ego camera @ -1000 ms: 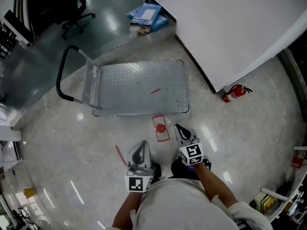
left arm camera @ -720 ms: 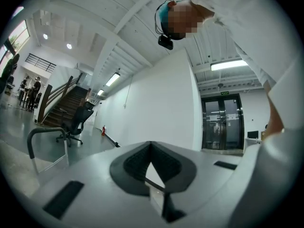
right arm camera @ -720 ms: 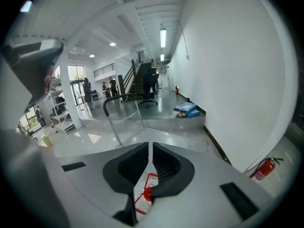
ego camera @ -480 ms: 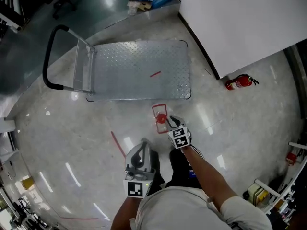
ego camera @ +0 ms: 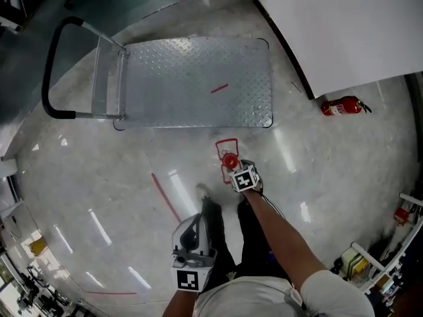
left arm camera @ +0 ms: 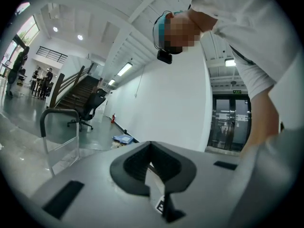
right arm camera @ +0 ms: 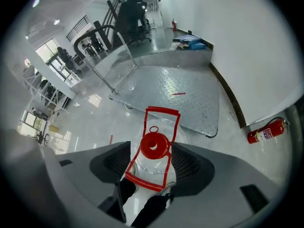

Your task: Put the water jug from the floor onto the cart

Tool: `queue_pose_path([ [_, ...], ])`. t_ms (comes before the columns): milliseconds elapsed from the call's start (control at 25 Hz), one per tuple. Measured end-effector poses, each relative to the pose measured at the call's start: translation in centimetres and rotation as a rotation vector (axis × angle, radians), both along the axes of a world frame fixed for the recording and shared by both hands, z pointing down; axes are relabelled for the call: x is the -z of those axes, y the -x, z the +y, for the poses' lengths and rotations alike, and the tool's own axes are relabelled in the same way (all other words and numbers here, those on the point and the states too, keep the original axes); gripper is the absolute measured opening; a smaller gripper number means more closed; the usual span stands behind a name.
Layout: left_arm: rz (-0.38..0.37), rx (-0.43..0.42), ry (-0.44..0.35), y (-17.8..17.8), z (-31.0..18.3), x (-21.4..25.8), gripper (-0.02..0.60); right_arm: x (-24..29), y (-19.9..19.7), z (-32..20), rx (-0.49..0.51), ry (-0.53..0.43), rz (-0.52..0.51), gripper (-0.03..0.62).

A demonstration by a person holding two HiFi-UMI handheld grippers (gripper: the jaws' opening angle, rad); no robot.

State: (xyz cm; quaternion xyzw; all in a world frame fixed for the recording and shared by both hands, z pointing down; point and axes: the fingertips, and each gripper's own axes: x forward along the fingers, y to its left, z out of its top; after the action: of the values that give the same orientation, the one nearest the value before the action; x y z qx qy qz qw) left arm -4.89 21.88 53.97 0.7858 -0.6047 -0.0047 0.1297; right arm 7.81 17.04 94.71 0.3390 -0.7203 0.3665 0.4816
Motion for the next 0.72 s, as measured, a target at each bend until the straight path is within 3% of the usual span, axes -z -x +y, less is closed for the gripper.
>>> queue_pose_path([
  [280,0.012,0.021,0.045,1.2,1.0,-3.5,0.003,-5.4,0.7,0.0,0.013,0.043,0.075,0.303],
  [720,0.035,0.032,0.074,2.6,2.0,-4.9,0.003,-8.4,1.5,-0.3,0.022,0.056,0.117,0.305],
])
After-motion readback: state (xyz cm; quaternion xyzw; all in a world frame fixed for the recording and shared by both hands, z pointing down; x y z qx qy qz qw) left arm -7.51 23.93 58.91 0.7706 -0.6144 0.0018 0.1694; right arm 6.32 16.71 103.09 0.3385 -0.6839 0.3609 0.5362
